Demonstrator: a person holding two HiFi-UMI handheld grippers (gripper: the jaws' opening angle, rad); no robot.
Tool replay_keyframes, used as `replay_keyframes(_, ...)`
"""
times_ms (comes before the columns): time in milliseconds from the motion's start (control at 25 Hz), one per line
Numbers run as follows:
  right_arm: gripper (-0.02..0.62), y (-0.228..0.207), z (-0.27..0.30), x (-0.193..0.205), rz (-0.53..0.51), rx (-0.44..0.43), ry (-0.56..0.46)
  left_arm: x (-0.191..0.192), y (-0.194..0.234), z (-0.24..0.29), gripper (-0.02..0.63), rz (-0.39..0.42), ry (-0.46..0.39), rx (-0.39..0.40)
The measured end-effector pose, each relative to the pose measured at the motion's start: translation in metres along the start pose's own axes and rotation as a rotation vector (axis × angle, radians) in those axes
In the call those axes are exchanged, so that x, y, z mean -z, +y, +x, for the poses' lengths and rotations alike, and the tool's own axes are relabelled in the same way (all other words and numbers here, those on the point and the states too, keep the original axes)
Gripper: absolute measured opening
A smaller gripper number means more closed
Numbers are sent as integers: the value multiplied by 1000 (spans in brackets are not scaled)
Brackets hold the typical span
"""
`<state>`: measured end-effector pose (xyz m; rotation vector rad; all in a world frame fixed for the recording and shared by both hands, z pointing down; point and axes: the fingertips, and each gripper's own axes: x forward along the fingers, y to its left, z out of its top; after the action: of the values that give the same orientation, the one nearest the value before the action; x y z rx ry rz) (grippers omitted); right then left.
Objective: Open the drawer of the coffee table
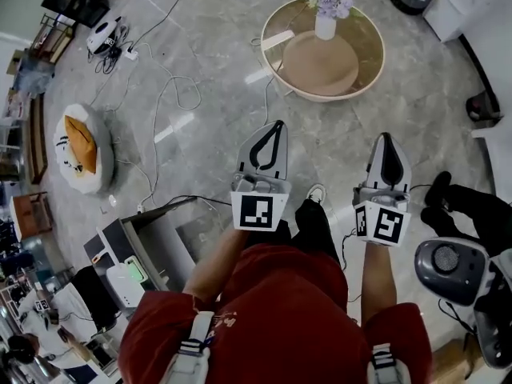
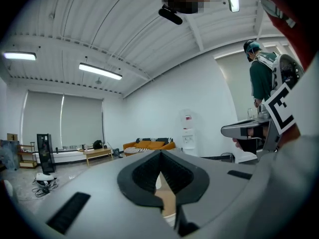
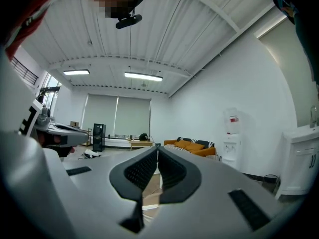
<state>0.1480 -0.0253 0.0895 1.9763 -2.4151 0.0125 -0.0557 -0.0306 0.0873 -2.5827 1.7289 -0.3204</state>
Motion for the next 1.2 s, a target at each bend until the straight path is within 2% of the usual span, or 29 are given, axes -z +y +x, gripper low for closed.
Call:
replay_keyframes(120, 25, 18, 24, 19, 5, -2, 33, 19, 17, 20, 14, -17, 15, 30)
replay_keyframes(240, 25, 36, 46, 57, 8, 11, 72, 55, 36, 43, 14, -22, 24, 55)
replay_keyframes(360, 25, 53, 66, 111, -6, 30, 103, 85, 52, 72, 14, 50, -96, 82)
replay_keyframes(400, 24, 58, 73, 132, -3, 35, 112, 104, 56, 81, 14, 55, -110, 87)
replay_keyframes(560, 25, 76, 92, 233, 16, 44, 147, 205, 65, 109, 14, 32, -82, 92)
replay_keyframes(720, 24, 94, 100, 360, -17, 16, 151, 329, 58, 126, 14, 38, -108, 102)
replay_keyframes(920, 24, 87, 114, 510, -51, 8, 134, 480, 37, 158, 14, 17, -130, 120)
replay_keyframes(1080, 25, 70, 128, 606, -66, 10, 107, 575, 28, 185, 14, 26, -159, 119)
replay_keyframes(1200, 24, 60, 146, 667, -109, 5, 76, 628, 20, 207, 14, 67, -223, 121)
